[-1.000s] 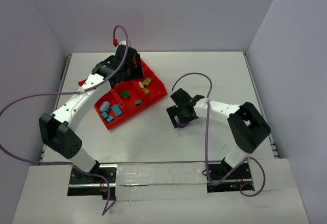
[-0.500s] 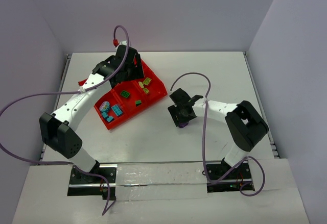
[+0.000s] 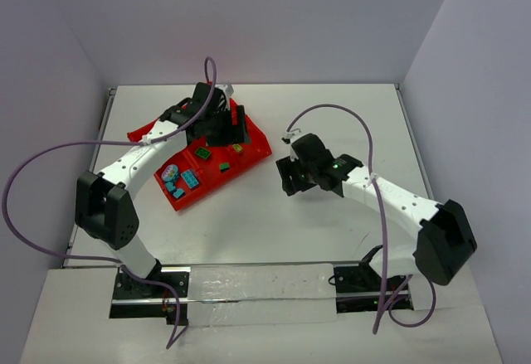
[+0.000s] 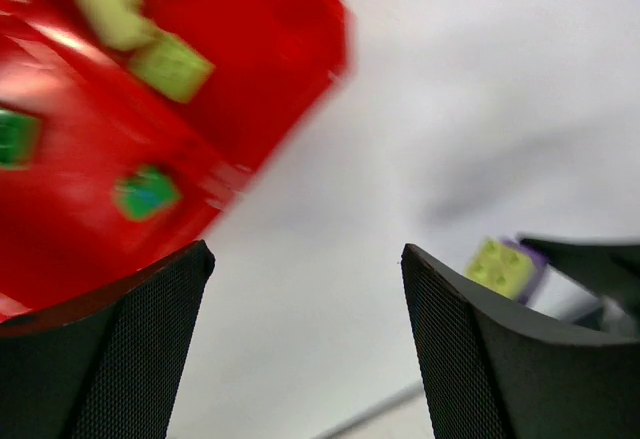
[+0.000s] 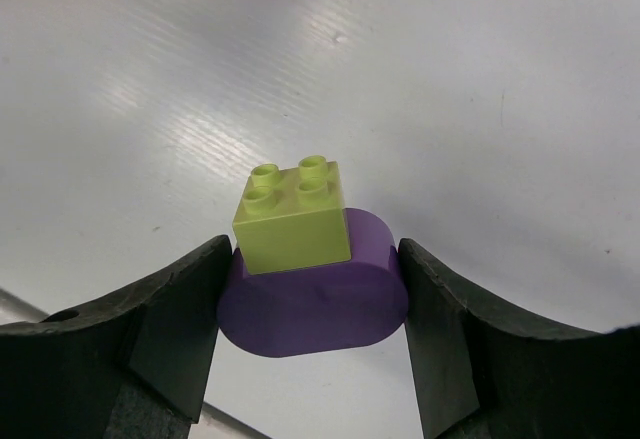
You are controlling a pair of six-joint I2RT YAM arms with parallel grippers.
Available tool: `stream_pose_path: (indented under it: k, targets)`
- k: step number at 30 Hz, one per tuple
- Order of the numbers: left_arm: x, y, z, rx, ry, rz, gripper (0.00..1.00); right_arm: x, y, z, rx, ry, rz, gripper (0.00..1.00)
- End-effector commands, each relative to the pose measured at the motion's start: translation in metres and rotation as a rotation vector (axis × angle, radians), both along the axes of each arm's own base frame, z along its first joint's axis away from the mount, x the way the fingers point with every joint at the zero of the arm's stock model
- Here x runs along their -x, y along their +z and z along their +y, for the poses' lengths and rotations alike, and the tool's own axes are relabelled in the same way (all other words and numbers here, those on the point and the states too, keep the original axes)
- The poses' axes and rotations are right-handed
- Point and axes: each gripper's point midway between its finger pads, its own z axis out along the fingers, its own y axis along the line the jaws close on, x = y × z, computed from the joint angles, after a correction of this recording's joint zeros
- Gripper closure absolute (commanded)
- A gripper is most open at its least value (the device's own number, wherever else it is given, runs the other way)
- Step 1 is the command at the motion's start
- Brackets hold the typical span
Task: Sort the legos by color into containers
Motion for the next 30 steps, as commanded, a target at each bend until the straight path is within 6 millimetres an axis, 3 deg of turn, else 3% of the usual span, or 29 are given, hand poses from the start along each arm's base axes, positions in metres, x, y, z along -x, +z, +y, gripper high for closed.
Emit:
stream_pose_path:
  k: [1,5,8,22,30]
  targets:
    - [0.029,0.031,-0.048,0.386,-0.319,0.045,0.15,0.005,0.035,0.010,-0.062,0.069,-0.055,0.66]
    - [0.048,0.039,-0.058,0.549,-0.452,0.093,0.14,0.005,0.048,0.012,-0.080,0.066,-0.064,0.63]
    - [0.056,0.034,-0.064,0.592,-0.491,0.128,0.14,0.006,0.052,0.016,-0.089,0.077,-0.071,0.63]
    - [0.087,-0.004,-0.102,0.577,-0.565,0.279,0.15,0.010,0.074,0.028,-0.141,0.114,-0.100,0.63]
    - [0.092,-0.009,-0.116,0.567,-0.586,0.292,0.17,0.012,0.081,0.032,-0.156,0.119,-0.113,0.63]
